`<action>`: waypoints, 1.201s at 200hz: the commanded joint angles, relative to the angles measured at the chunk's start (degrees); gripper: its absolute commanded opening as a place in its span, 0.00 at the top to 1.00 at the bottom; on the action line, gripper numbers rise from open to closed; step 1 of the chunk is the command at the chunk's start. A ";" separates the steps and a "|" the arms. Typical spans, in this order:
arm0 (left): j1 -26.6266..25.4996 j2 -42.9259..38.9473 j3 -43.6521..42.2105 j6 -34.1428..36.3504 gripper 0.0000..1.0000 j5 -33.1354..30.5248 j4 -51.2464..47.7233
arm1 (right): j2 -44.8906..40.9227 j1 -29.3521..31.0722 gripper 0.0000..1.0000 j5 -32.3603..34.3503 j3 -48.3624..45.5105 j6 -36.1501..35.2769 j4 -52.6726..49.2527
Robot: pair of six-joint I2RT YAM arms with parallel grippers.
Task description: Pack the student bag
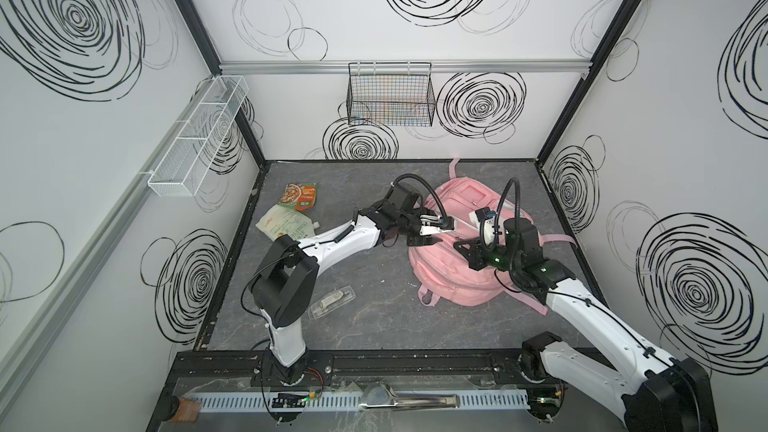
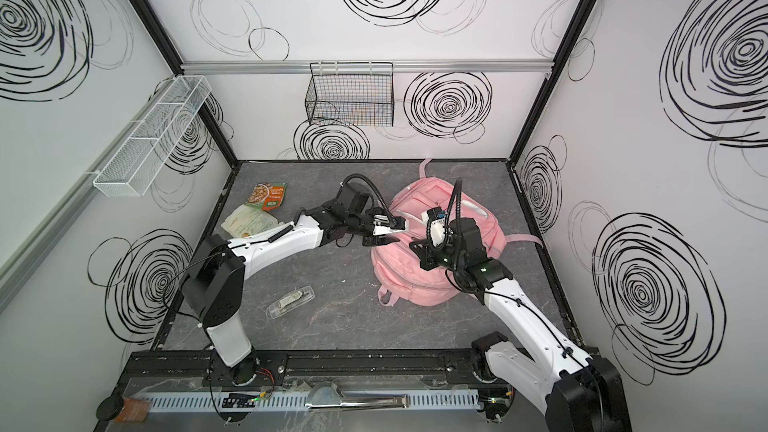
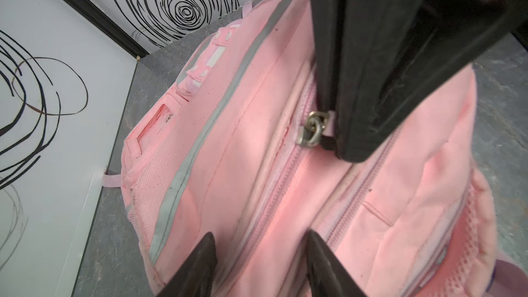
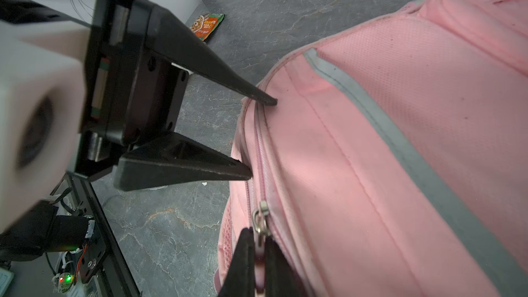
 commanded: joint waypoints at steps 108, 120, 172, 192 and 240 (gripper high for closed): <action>2.46 0.87 2.22 1.80 0.45 5.87 0.14 | -1.64 0.35 1.00 -4.84 1.90 -0.95 3.83; 2.18 1.55 2.38 1.59 0.46 4.59 1.14 | -1.72 0.36 1.00 -4.89 1.92 -0.89 3.74; 2.29 0.46 2.22 1.10 0.48 8.65 4.16 | -1.45 0.40 1.00 -5.57 2.17 -0.71 3.62; 1.81 1.74 3.24 2.56 0.54 7.80 2.84 | -1.48 0.33 1.00 -5.95 2.08 -0.45 4.07; 0.92 5.13 4.07 7.60 0.70 1.75 -2.95 | -2.25 0.25 1.00 -5.84 3.25 -0.42 3.73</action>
